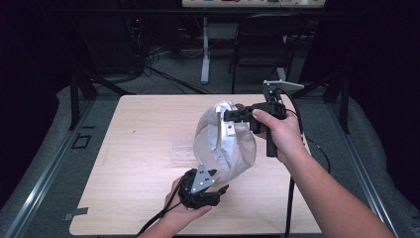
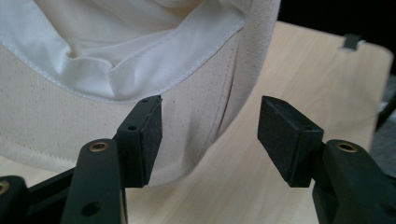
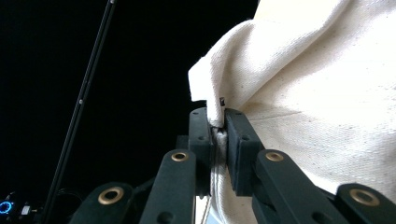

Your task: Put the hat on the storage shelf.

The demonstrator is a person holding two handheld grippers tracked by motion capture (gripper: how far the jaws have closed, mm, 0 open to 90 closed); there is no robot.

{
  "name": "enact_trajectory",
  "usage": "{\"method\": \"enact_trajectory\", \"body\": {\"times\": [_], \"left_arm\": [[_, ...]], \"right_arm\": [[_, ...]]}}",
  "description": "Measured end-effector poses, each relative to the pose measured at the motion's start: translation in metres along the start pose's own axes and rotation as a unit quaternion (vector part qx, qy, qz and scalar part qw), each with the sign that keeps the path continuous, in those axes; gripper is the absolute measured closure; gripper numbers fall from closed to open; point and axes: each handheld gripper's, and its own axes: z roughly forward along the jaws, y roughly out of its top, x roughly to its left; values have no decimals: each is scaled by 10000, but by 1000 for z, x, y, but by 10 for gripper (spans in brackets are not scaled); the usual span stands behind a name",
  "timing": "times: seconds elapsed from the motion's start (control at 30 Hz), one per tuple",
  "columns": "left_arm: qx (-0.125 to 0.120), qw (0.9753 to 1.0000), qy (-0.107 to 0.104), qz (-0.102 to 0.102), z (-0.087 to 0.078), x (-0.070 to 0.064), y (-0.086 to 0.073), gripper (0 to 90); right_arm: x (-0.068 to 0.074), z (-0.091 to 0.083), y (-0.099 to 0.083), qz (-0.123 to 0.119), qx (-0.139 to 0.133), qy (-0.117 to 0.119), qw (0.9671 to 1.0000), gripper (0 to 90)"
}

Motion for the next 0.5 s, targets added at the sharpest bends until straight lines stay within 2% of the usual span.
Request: {"method": "enact_trajectory", "body": {"times": [0.13,0.27,0.4,0.5], "left_arm": [[184,9994,270,89,7,-3,0,470],[277,9989,359,156,6,-1,0,605],[261,9988,389,140,2,3,-2,717],[233,9987,424,140,-1,5,-2,750]], "right_arm": [[1,0,-1,21,-26,-4,10000,820],[1,-1,-2,-18,9,-16,10000,820],[1,-2,-2,-7,-11,0,10000,819],[1,-2,-2,0,0,-2,10000,819]]}}
